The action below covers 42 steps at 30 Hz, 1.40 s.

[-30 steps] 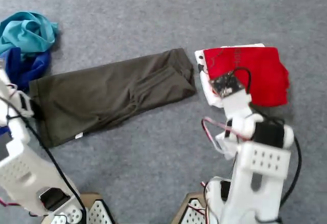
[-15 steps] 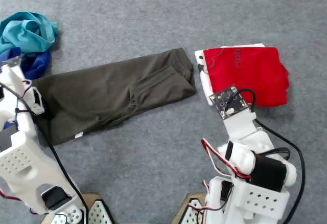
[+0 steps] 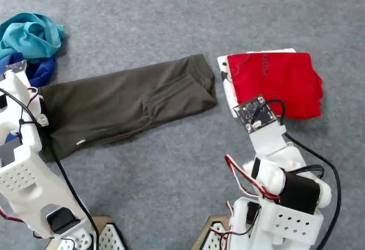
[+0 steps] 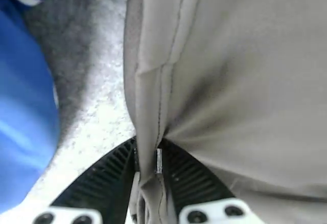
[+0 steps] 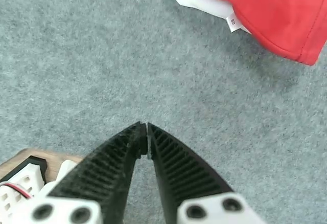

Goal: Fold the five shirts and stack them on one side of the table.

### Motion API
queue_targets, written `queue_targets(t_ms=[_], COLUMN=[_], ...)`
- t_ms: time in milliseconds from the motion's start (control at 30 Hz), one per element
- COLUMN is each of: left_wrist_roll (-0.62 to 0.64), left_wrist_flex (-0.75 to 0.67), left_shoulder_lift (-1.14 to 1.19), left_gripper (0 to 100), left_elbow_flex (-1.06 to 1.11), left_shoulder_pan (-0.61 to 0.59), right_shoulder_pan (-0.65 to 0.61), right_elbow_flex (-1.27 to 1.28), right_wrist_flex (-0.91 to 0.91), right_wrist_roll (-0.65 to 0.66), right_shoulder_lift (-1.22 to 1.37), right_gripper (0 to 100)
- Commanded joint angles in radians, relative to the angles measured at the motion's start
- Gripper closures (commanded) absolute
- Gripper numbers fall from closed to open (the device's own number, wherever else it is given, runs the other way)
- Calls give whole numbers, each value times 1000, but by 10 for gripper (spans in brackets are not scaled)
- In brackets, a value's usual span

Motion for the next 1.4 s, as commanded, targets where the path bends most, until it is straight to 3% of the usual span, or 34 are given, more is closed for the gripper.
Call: queue_targets(t_ms=[0,100,367,567,767,1033,1200,1367], left_wrist_roll=[12,21,192,267,344,351,351,413], left_wrist_flex=[32,69,78,75,72,-37,-129,-198], left_shoulder_lift=[-114,-212,-374,-391,-390,-388,-341,-209], left_gripper=[972,972,972,971,971,971,971,971], left_elbow_flex=[-41,-41,-33,-38,-128,-174,-183,-199], left_shoulder_pan=[19,70,283,507,704,946,1035,1059], right_shoulder_pan=[12,12,8,8,9,28,63,75], right_elbow_flex=[-67,-91,-93,-139,-143,-142,-150,-225], right_wrist_flex=[5,5,-38,-256,-649,-1171,-1313,-1336], right_wrist_roll=[0,0,8,9,-3,-262,-377,-420], right_shoulder_lift=[2,5,7,10,84,237,289,344], right_gripper=[984,984,984,984,984,984,984,984])
